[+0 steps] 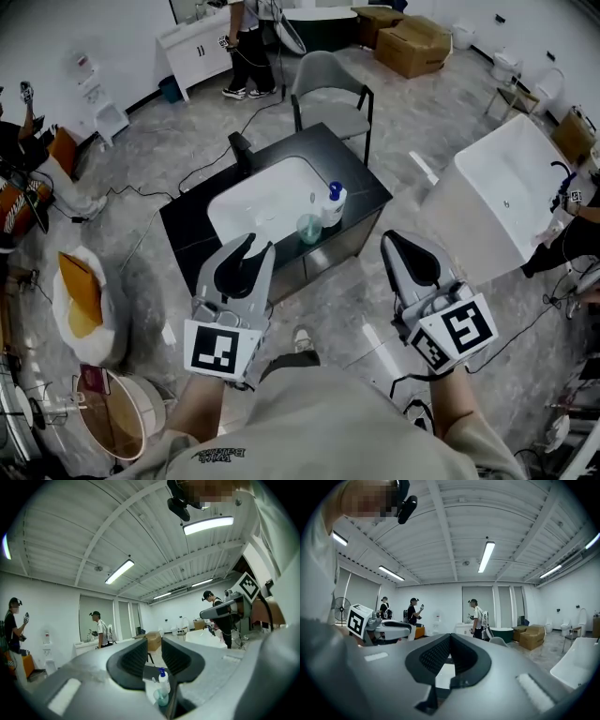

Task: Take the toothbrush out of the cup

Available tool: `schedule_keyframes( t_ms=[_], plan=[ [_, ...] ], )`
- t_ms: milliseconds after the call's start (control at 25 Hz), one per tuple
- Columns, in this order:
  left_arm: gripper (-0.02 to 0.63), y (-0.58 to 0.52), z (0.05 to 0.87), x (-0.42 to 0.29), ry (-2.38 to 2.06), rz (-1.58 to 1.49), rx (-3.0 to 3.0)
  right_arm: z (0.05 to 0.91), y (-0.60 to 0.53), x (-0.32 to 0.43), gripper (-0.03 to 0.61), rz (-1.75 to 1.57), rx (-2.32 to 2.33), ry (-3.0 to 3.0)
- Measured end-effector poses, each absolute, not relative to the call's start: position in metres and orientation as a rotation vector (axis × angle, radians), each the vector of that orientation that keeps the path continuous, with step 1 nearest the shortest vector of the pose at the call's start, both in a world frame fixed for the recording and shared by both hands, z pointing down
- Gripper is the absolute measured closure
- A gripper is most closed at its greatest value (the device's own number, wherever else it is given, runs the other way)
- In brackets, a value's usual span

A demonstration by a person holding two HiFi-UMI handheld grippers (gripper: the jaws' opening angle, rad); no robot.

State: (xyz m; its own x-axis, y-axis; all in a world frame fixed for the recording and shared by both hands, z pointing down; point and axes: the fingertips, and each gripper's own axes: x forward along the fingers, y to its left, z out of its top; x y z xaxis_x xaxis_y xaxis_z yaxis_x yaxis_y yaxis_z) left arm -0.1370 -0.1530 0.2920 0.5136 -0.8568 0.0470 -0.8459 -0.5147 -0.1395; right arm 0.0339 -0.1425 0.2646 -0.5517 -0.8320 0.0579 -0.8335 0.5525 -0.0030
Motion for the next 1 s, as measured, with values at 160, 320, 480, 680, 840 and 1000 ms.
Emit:
schedule_keyframes(
  t_ms=[160, 320, 480, 680, 840, 1000],
  plan=[
    [0.512, -0.19, 0.298, -0.148, 1.472, -0.177, -2.67, 0.266, -0.179, 0.018, 0.575, 0.038, 1.477, -2.714],
    [0.512, -0.215, 0.304, -0.154, 1.456, -0.189, -2.694, 0.271, -0.203, 0.014, 0.575, 0.061, 1.505, -2.697],
    [0.512, -0.23, 0.315, -0.154, 1.465, -0.201, -2.712, 0.28, -0.218, 0.017, 0.575, 0.083, 1.509, -2.684],
    [0.512, -0.243, 0.322, -0.144, 1.455, -0.211, -2.721, 0.29, -0.234, 0.027, 0.575, 0.12, 1.48, -2.675],
    [0.512, -0.249, 0.327, -0.131, 1.463, -0.247, -2.732, 0.295, -0.246, 0.034, 0.575, 0.146, 1.439, -2.688],
    [0.494, -0.248, 0.336, -0.11, 1.397, -0.248, -2.775, 0.303, -0.254, 0.045, 0.575, 0.177, 1.415, -2.7]
  ],
)
